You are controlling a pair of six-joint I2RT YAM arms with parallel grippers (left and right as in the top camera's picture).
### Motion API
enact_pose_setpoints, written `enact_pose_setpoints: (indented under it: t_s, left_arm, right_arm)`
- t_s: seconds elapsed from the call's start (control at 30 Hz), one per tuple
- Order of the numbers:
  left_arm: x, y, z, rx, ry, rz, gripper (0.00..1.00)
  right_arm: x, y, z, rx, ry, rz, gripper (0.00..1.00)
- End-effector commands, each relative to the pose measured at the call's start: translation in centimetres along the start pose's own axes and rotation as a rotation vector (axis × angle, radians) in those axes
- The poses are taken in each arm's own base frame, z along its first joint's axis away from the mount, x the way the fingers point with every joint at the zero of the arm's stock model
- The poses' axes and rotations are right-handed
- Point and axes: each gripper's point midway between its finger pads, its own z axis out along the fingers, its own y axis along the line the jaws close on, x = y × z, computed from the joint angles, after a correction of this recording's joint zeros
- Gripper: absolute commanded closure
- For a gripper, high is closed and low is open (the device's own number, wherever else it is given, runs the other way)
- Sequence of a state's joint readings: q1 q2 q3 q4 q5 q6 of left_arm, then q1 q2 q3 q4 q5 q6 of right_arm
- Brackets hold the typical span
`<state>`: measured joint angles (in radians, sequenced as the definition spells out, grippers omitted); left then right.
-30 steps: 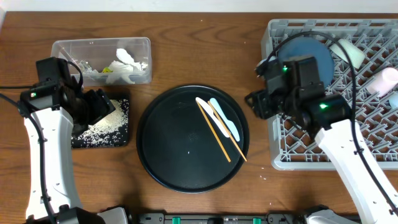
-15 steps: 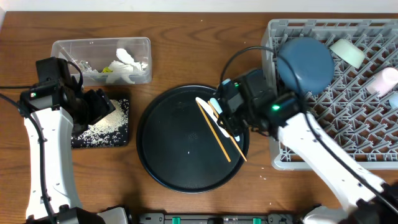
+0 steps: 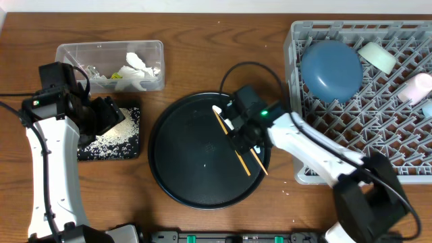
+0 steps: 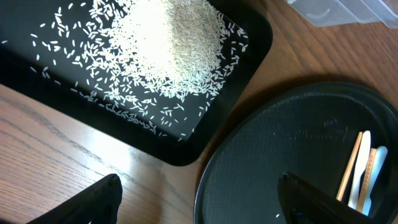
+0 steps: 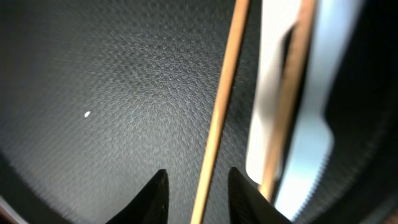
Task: Sort waste into correct bins and load items into the dishwasher rack
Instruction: 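Reach the right gripper to the chopsticks on the round tray, then grasp one wooden chopstick with the right gripper and lift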
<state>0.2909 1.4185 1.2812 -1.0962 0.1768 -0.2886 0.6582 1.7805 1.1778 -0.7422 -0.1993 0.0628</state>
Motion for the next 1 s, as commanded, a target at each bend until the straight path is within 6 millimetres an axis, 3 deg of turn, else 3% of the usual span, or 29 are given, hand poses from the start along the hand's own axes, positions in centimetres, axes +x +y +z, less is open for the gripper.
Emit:
enact_pose_setpoints:
  t_s: [0.0, 0.1, 0.27, 0.47, 0.97]
  left_arm:
    - [0.2, 0.2, 0.1, -0.005, 0.007, -0.008, 0.19]
    - [0.4, 0.3, 0.3, -0.008, 0.013, -0.009, 0.19]
    - [0.5, 0.3, 0.4, -0.009, 0.017, -0.01, 0.19]
    - [0.5, 0.4, 0.4, -0.01, 0.018, -0.01, 0.19]
    - [0.4, 0.3, 0.4, -0.008, 0.014, -0.009, 0.19]
  right_arm:
    - [0.4, -0.3, 1.7, 0.063, 0.033, 0.02, 0.73]
    - [0.5, -0.5, 3.0, 0.098, 0.046, 0.013, 0.74]
    - [-0.1, -2.4, 4.2, 0.239, 0.018, 0.078, 0.74]
    - [-0.9, -2.1, 4.5, 0.227, -0.012, 0.073, 0.79]
    - [-0.3, 0.3, 5.4, 0.196, 0.01, 0.016, 0.97]
